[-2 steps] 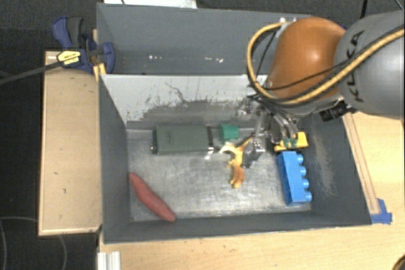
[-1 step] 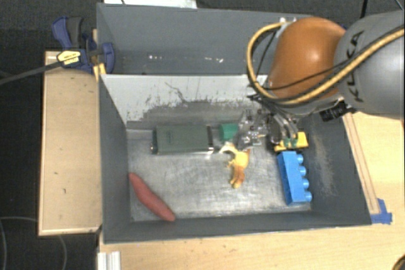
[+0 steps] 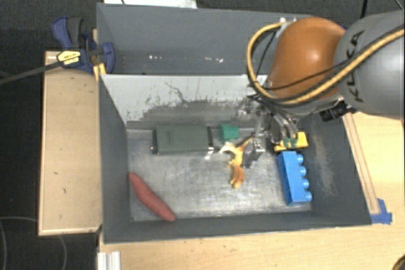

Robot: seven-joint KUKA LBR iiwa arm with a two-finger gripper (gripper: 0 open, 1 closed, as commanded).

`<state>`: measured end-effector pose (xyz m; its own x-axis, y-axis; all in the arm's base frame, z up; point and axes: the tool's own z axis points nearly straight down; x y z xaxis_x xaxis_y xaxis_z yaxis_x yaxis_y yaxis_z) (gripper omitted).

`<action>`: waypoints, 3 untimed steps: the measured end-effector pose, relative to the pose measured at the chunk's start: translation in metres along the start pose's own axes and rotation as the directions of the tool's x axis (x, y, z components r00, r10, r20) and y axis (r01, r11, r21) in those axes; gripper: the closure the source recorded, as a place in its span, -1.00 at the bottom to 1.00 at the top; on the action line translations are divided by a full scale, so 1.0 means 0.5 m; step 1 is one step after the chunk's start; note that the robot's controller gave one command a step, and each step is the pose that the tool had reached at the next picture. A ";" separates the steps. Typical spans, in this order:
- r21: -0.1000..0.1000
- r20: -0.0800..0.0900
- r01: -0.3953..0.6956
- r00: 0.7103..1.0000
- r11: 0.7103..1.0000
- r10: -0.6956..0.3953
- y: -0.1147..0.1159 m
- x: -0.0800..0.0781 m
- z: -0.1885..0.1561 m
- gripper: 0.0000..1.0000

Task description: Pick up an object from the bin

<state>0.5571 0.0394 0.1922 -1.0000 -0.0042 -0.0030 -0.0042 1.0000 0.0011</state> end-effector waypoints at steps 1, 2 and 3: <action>0.000 0.000 0.000 1.000 1.000 0.000 0.000 0.000 0.000 -1.00; -0.006 -0.009 -0.178 0.984 0.984 0.178 -0.050 -0.009 0.226 1.00; -0.006 -0.009 -0.178 0.984 0.984 0.178 -0.050 -0.009 0.226 1.00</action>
Offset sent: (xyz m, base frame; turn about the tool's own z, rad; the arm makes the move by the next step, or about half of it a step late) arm 0.0033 -0.0301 -0.1193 0.1846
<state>0.5621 0.0145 0.0794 -0.9847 0.1740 0.0062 0.1740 0.9847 0.0078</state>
